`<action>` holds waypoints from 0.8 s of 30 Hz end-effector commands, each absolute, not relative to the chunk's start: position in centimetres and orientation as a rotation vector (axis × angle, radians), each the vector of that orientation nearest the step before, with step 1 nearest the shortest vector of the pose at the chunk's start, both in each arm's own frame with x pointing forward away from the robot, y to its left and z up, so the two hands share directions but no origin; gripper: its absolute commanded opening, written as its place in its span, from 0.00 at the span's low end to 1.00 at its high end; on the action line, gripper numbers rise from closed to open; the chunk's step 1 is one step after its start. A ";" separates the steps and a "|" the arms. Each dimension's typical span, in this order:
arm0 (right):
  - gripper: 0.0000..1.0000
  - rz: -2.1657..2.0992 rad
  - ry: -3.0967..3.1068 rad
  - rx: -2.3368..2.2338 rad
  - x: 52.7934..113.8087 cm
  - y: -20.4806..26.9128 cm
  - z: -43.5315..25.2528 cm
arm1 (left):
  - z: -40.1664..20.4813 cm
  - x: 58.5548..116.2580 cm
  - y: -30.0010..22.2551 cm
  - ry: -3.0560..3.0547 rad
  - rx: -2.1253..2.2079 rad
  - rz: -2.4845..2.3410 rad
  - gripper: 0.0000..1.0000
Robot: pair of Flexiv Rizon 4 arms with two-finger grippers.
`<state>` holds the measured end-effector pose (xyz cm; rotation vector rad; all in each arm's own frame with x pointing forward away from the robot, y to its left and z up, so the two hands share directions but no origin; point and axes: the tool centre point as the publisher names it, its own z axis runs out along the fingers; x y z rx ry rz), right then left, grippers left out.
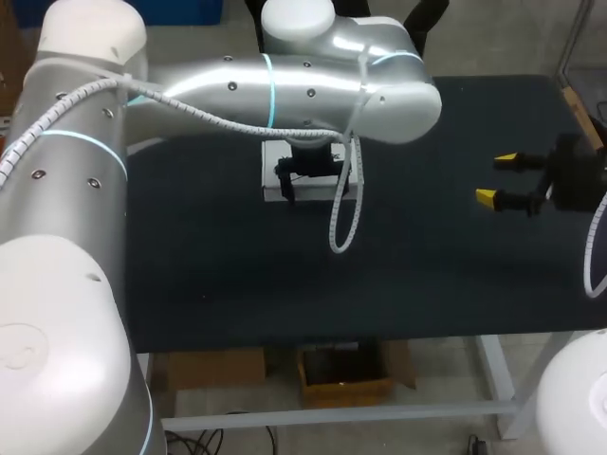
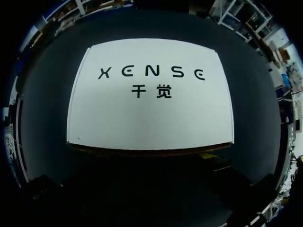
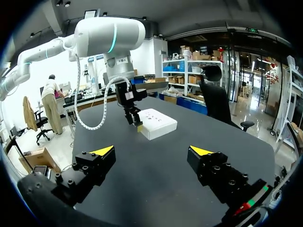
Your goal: Assemble the packaging by folding the flat box into shape, placing the metal phone stand inside, and closing the box properly
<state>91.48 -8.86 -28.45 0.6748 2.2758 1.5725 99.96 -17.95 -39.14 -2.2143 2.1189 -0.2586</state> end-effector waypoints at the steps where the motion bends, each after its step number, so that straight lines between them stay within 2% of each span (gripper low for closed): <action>1: 1.00 1.577 2.276 0.672 91.4 -9.0 -28.4 | -39.5 102.8 -18.5 2.187 -2.271 -0.115 1.00; 24: 1.00 1.577 2.276 0.672 91.4 -9.0 -28.4 | -39.6 111.1 -18.1 2.169 -2.282 -0.102 1.00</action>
